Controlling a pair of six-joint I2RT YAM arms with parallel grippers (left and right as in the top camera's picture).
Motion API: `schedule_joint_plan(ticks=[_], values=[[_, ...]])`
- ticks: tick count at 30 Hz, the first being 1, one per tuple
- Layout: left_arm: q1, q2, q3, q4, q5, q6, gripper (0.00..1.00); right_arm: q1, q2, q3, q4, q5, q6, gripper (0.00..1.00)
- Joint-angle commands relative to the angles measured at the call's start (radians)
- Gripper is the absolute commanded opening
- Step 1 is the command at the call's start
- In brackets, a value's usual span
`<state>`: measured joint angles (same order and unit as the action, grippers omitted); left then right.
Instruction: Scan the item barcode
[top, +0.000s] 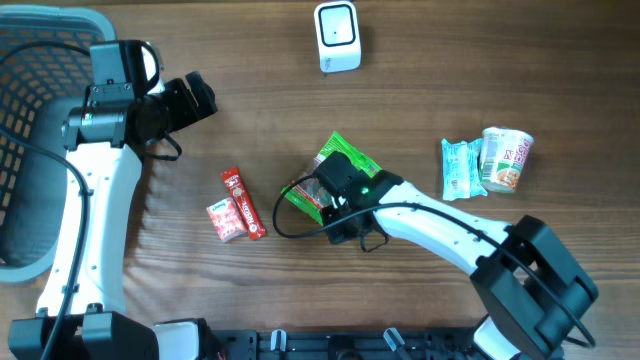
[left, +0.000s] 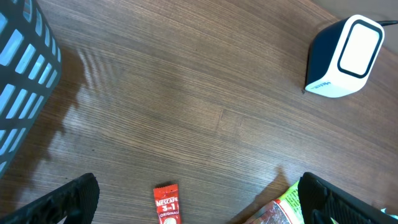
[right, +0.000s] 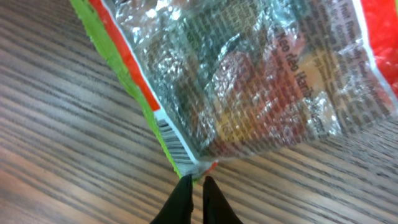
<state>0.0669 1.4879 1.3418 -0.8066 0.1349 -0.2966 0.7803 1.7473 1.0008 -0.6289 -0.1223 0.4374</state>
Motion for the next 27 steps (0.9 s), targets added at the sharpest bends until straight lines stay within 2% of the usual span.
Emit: schedule_joint_plan(ticks=[1, 7, 10, 13, 16, 18, 20, 22, 24, 27], values=[[0.007, -0.007, 0.006, 0.003, -0.002, 0.013, 1.0, -0.002, 0.016, 0.003, 0.017, -0.001, 0.036, 0.05], [0.007, -0.007, 0.006, 0.003, -0.002, 0.013, 1.0, -0.017, 0.016, 0.003, 0.072, -0.05, 0.037, 0.04], [0.007, -0.007, 0.006, 0.003, -0.002, 0.013, 1.0, -0.017, 0.016, 0.003, 0.204, -0.141, 0.095, 0.04], [0.007, -0.007, 0.006, 0.003, -0.002, 0.013, 1.0, -0.014, 0.017, 0.003, 0.369, -0.111, 0.189, 0.05], [0.007, -0.007, 0.006, 0.003, -0.002, 0.013, 1.0, -0.023, 0.014, 0.014, 0.417, -0.07, 0.139, 0.06], [0.007, -0.007, 0.006, 0.003, -0.002, 0.013, 1.0, -0.041, 0.007, 0.052, 0.363, -0.069, 0.045, 0.18], [0.007, -0.007, 0.006, 0.003, -0.002, 0.013, 1.0, -0.092, -0.001, 0.154, 0.204, -0.07, -0.135, 0.47], [0.007, -0.007, 0.006, 0.003, -0.002, 0.013, 1.0, -0.14, -0.001, 0.224, 0.106, -0.07, -0.251, 0.66], [0.007, -0.007, 0.006, 0.003, -0.002, 0.013, 1.0, -0.185, -0.001, 0.249, 0.085, -0.07, -0.394, 0.77], [0.007, -0.007, 0.006, 0.003, -0.002, 0.013, 1.0, -0.203, 0.015, 0.249, 0.09, -0.069, -0.492, 0.81]])
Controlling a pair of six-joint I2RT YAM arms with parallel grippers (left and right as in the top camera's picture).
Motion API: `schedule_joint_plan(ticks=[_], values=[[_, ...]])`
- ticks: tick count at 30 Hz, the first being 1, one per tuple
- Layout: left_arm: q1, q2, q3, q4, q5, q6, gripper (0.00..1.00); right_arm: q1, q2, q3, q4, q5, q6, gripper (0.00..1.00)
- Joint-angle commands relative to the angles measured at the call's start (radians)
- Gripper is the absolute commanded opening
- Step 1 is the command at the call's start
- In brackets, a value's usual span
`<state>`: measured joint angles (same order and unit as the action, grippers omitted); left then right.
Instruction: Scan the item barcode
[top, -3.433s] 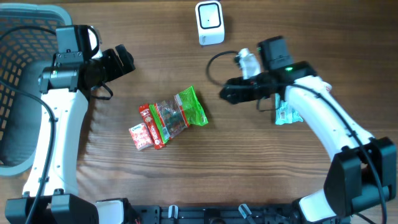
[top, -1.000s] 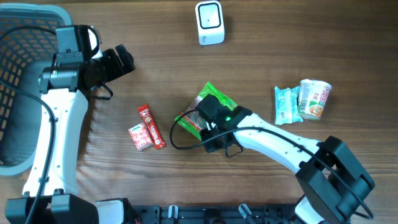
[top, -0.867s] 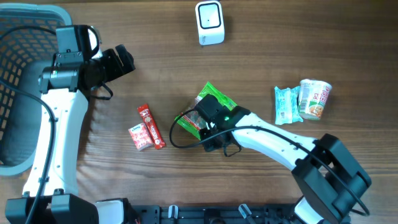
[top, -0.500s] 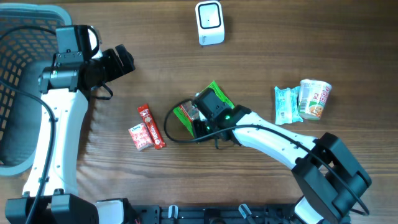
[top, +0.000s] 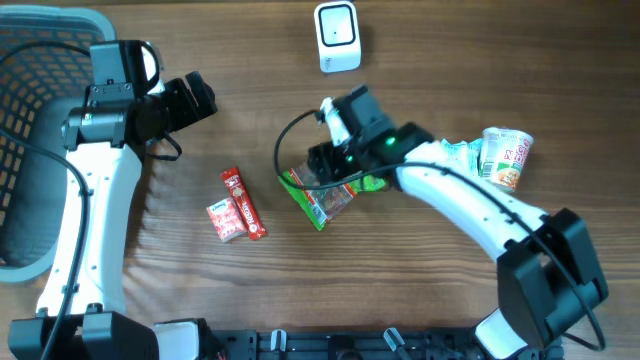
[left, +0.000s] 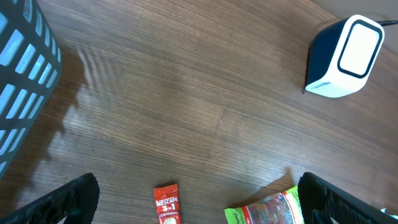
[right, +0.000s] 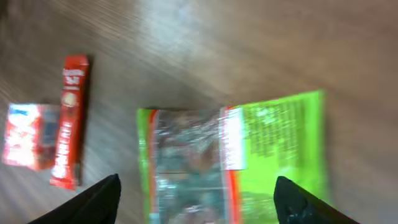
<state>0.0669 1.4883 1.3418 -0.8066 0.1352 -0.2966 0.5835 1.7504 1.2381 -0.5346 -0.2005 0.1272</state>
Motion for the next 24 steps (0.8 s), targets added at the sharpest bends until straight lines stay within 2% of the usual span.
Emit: schedule_joint_plan(ticks=[1, 8, 9, 10, 15, 16, 18, 19, 20, 21, 22, 23, 24], values=[[0.007, -0.007, 0.006, 0.003, -0.003, 0.013, 1.0, -0.005, 0.027, 0.012, -0.006, 0.009, -0.189, 0.81], [0.007, -0.007, 0.006, 0.003, -0.003, 0.013, 1.0, -0.004, 0.176, 0.011, -0.017, 0.008, -0.219, 0.82], [0.007, -0.007, 0.006, 0.003, -0.003, 0.013, 1.0, -0.004, 0.206, 0.011, -0.032, 0.009, -0.218, 0.88], [0.007, -0.007, 0.006, 0.003, -0.003, 0.013, 1.0, -0.004, 0.225, 0.011, -0.043, 0.009, -0.218, 0.99], [0.007, -0.007, 0.006, 0.003, -0.003, 0.013, 1.0, -0.004, 0.321, 0.011, -0.109, -0.002, -0.217, 0.97], [0.007, -0.007, 0.006, 0.003, -0.003, 0.013, 1.0, -0.004, 0.321, 0.011, -0.117, -0.021, -0.218, 0.9], [0.007, -0.007, 0.006, 0.003, -0.003, 0.013, 1.0, -0.004, 0.315, 0.011, -0.125, -0.103, -0.223, 0.7], [0.007, -0.007, 0.006, 0.003, -0.003, 0.013, 1.0, -0.004, 0.31, 0.011, -0.126, -0.169, -0.235, 0.52], [0.007, -0.007, 0.006, 0.003, -0.003, 0.013, 1.0, -0.005, 0.304, 0.011, -0.125, -0.204, -0.232, 0.4], [0.007, -0.007, 0.006, 0.003, -0.003, 0.013, 1.0, -0.006, 0.297, 0.011, -0.125, -0.22, -0.23, 0.37], [0.007, -0.007, 0.006, 0.003, -0.003, 0.013, 1.0, -0.008, 0.277, 0.013, -0.133, -0.219, -0.224, 0.62], [0.007, -0.007, 0.006, 0.003, -0.003, 0.013, 1.0, -0.011, 0.258, 0.019, -0.142, -0.219, -0.224, 0.82], [0.007, -0.007, 0.006, 0.003, -0.003, 0.013, 1.0, -0.012, 0.242, 0.024, -0.148, -0.219, -0.224, 0.94]])
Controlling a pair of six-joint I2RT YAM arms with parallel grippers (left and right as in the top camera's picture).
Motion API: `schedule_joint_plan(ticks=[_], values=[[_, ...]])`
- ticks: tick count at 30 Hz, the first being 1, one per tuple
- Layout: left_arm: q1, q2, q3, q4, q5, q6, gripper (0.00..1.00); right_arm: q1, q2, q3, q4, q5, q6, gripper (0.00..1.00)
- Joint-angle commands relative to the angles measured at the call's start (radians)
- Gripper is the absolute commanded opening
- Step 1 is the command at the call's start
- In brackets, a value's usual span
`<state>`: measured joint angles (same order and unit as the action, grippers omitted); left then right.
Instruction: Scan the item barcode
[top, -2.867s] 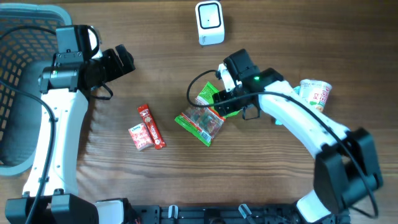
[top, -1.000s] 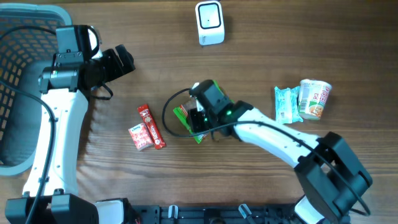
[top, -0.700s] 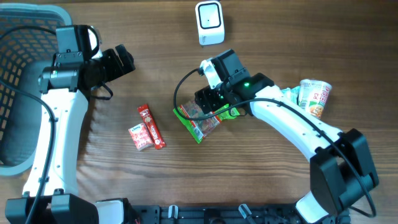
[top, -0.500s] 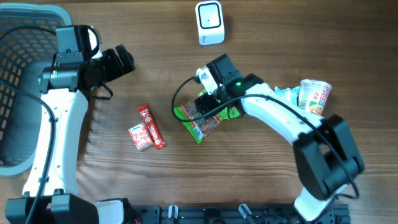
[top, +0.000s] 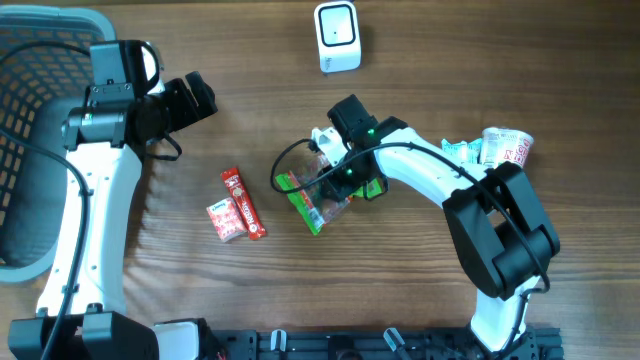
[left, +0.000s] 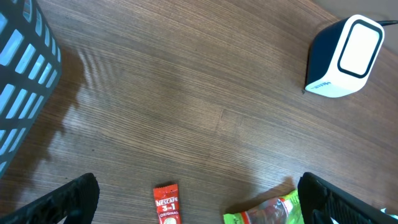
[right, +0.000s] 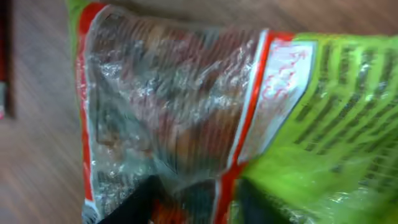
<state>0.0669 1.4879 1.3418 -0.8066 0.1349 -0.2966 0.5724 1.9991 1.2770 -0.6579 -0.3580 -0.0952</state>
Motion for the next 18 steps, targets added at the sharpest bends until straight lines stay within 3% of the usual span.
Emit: schedule_joint_plan(ticks=[1, 3, 7, 15, 18], values=[[0.007, -0.007, 0.006, 0.003, -0.002, 0.013, 1.0, -0.002, -0.037, -0.003, -0.034, -0.06, -0.002, 0.98], [0.007, -0.007, 0.006, 0.003, -0.002, 0.013, 1.0, -0.002, -0.137, 0.04, -0.046, -0.047, 0.002, 1.0], [0.007, -0.007, 0.006, 0.003, -0.002, 0.013, 1.0, -0.002, -0.237, 0.048, -0.042, 0.179, 0.072, 1.0], [0.007, -0.007, 0.006, 0.003, -0.002, 0.013, 1.0, 0.004, -0.133, 0.036, -0.042, 0.315, 0.125, 0.99], [0.007, -0.007, 0.006, 0.003, -0.002, 0.013, 1.0, 0.009, -0.054, 0.036, -0.022, 0.237, 0.123, 1.0]])
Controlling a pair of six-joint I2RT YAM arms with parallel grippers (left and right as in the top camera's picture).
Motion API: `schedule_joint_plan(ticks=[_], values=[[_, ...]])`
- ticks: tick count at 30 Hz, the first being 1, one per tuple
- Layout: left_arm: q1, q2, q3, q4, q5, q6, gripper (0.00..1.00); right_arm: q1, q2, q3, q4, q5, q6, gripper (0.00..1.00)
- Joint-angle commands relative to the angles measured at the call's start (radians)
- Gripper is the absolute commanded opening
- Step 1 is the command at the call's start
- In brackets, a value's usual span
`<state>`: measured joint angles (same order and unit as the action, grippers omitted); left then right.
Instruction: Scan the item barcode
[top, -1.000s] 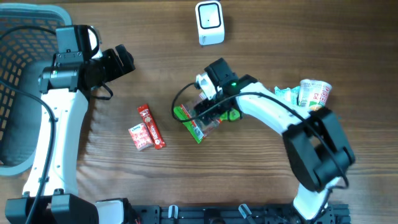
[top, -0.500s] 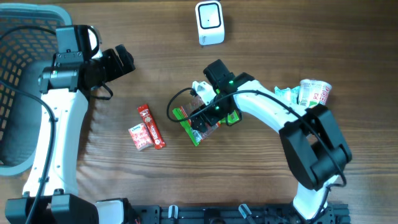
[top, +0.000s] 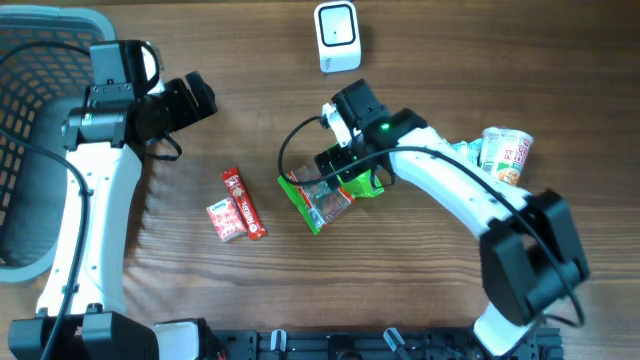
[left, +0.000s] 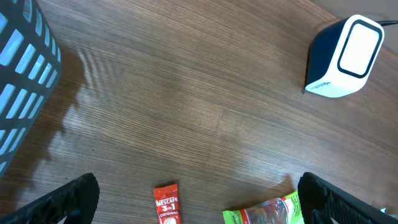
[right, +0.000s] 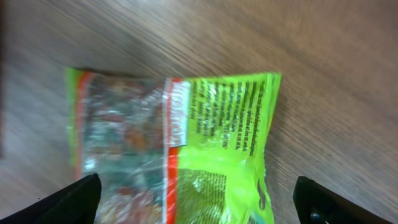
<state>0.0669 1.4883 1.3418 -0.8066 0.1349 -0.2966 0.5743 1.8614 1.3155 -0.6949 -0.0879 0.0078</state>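
A green snack bag (right: 180, 140) with a clear window lies flat on the wooden table, also seen from above as the bag (top: 322, 198). My right gripper (right: 199, 208) hovers over it, open wide, its fingertips (right: 78, 198) well off the bag's sides; the same right gripper (top: 338, 172) shows in the overhead view. The white and dark scanner (top: 337, 37) stands at the far middle, the scanner (left: 345, 55) facing up. My left gripper (left: 199, 208) is open and empty, high at the left.
A dark basket (top: 30, 120) fills the far left. A red Nescafe stick (top: 243, 202) and a small red and white packet (top: 225, 220) lie left of the bag. A cup of noodles (top: 507, 158) and pale blue packets (top: 460, 168) lie at the right.
My right gripper was pressed close against the bag; now it stands higher above it with the jaws spread wide. The bag lies about where it was. The left arm is unmoved.
At first my right gripper was shut on a corner of the green bag. Then it was open above the bag, which lay flat and turned another way. Later it was down close on the bag, and now it hovers open over it.
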Motion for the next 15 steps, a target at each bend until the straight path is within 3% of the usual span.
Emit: schedule_joint_plan(ticks=[1, 10, 11, 13, 14, 15], values=[[0.007, -0.007, 0.006, 0.003, -0.002, 0.013, 1.0, 0.01, 0.105, -0.002, 0.017, -0.061, 0.021, 1.0], [0.007, -0.007, 0.006, 0.003, -0.002, 0.013, 1.0, 0.04, 0.225, -0.001, -0.046, -0.082, 0.021, 0.96], [0.007, -0.007, 0.006, 0.003, -0.002, 0.013, 1.0, 0.037, 0.221, -0.001, -0.051, -0.082, 0.021, 0.88], [0.007, -0.007, 0.006, 0.003, -0.002, 0.013, 1.0, 0.029, 0.203, 0.003, -0.063, -0.095, 0.021, 0.41], [0.007, -0.007, 0.006, 0.003, -0.002, 0.013, 1.0, 0.024, 0.192, 0.003, -0.063, -0.105, 0.022, 0.27], [0.007, -0.007, 0.006, 0.003, -0.002, 0.013, 1.0, 0.011, 0.169, 0.003, -0.062, -0.12, 0.022, 0.22]])
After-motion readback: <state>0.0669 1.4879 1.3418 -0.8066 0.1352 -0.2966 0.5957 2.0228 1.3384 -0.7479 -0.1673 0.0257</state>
